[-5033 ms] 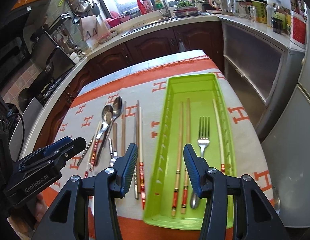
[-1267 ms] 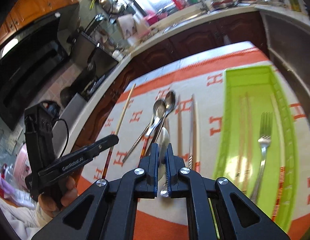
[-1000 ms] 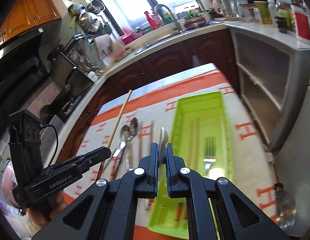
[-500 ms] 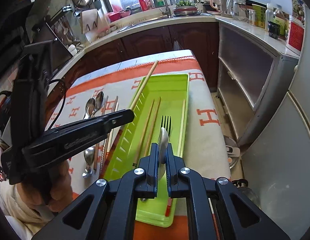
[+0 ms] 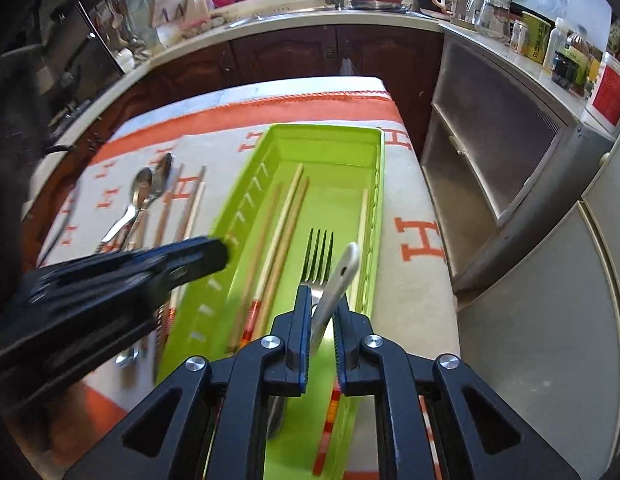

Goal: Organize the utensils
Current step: 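Place the white spoon in the green tray with the right tool while the left tool drops its chopstick there, then move both tools back over the remaining utensils, then grasp a silver spoon with the right tool while the left tool grasps a wooden chopstick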

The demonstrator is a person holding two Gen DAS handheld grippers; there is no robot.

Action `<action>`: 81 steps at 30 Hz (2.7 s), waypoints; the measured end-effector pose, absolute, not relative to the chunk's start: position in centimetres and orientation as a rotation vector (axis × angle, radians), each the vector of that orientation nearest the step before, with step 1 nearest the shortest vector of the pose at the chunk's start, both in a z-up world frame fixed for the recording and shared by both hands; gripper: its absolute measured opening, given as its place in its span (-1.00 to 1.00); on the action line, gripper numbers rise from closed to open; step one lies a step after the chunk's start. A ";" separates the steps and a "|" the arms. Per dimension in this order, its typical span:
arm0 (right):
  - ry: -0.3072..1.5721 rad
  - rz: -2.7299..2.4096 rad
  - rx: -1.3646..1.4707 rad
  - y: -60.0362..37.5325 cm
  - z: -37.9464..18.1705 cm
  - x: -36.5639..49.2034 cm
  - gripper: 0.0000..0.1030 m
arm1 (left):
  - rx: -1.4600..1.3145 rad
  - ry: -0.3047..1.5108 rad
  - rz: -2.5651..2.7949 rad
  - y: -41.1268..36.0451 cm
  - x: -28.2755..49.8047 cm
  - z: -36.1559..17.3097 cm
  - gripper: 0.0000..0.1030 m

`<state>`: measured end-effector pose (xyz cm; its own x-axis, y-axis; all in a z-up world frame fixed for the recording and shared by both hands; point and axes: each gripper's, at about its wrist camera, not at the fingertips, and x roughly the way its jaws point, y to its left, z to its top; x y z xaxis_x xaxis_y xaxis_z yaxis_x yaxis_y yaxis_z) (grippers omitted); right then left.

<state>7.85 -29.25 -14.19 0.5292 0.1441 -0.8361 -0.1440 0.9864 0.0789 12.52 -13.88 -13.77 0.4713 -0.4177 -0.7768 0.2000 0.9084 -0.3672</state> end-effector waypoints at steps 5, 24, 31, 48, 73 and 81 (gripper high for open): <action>1.015 0.169 0.044 -28.5 -15.1 10.3 -0.17 | -0.224 0.983 -0.355 -11.4 11.2 -12.3 -0.93; 0.979 0.204 0.138 -25.6 -13.9 9.1 0.01 | -0.284 1.022 -0.189 -3.0 9.8 -12.8 -0.93; 0.978 0.244 0.141 -23.5 -12.9 8.1 0.01 | -0.272 0.983 -0.142 -0.9 8.7 -11.7 -0.93; 0.970 0.387 0.057 -15.3 -10.7 7.9 0.01 | -0.217 0.925 0.023 5.9 7.2 -10.4 -0.92; 1.064 0.507 0.186 -8.6 -15.2 13.6 -0.29 | -0.174 1.053 -0.007 9.1 11.6 -17.9 -0.56; 1.195 0.588 0.394 -7.0 -18.9 17.5 -0.51 | -0.125 1.034 -0.017 8.5 13.0 -18.5 -0.56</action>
<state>17.53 -6.98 -18.94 0.2467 0.6165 -0.7477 -0.2167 0.7871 0.5775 13.04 8.46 -18.50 0.5121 -0.0730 -0.8558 -0.0449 0.9927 -0.1115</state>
